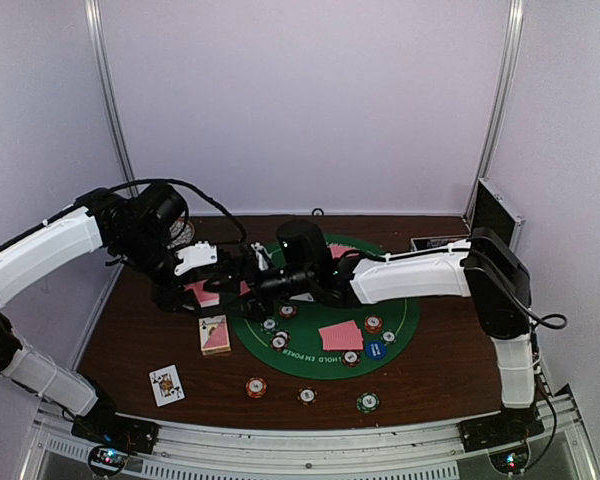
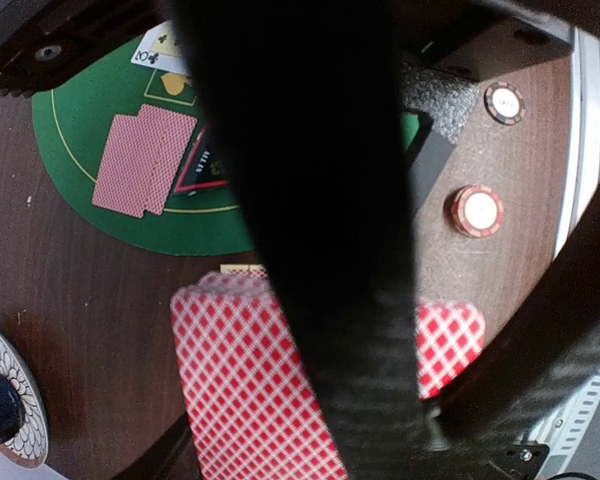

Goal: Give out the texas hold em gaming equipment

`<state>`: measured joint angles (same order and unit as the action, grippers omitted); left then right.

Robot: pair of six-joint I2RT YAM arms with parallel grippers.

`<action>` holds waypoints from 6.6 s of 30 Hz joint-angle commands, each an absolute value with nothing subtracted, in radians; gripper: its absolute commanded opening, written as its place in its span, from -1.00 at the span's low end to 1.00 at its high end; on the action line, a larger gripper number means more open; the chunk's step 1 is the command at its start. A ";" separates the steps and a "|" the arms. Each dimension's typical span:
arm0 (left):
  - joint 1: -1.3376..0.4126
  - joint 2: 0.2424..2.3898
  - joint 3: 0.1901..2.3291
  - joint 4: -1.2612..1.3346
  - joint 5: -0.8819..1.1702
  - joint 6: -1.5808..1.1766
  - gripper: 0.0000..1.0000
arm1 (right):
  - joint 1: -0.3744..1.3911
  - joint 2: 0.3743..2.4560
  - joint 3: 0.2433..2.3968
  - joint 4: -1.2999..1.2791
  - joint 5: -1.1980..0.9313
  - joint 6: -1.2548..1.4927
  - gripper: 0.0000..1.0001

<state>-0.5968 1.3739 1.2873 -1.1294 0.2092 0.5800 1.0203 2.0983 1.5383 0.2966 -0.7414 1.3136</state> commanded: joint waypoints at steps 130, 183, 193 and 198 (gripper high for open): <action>-0.597 1.349 1.295 -1.134 0.244 0.586 -0.58 | 1.023 2.332 1.960 -0.731 0.738 -0.384 -1.00; -0.597 1.340 1.307 -1.162 0.273 0.602 -0.57 | 0.924 2.287 1.810 -0.736 0.517 -0.226 0.11; -0.597 1.340 1.314 -1.167 0.272 0.604 -0.57 | 0.922 2.215 1.829 -0.738 0.420 -0.148 0.10; -0.597 1.336 1.315 -1.170 0.275 0.604 -0.57 | 0.920 2.142 1.759 -0.709 0.329 -0.103 0.14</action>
<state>-0.5995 1.3647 1.2903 -1.1690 0.2512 0.5930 0.9249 2.2471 1.7981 -0.7364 0.4103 -0.1604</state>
